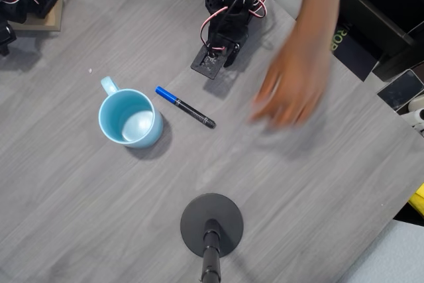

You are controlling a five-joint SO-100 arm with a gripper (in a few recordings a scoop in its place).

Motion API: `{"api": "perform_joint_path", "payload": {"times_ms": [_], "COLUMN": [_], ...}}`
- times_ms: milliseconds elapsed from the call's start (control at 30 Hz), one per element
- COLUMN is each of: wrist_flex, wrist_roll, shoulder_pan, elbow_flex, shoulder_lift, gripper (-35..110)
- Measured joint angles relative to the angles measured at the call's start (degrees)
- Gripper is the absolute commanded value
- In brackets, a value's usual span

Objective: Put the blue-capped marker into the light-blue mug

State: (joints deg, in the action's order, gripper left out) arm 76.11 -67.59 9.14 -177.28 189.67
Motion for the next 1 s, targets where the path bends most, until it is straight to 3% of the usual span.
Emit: {"api": "perform_joint_path", "payload": {"times_ms": [1000], "wrist_flex": [0.0], "wrist_roll": [0.0], "shoulder_pan": [-1.1], "elbow_flex": [0.0], "shoulder_lift": [0.0], "gripper": [3]}}
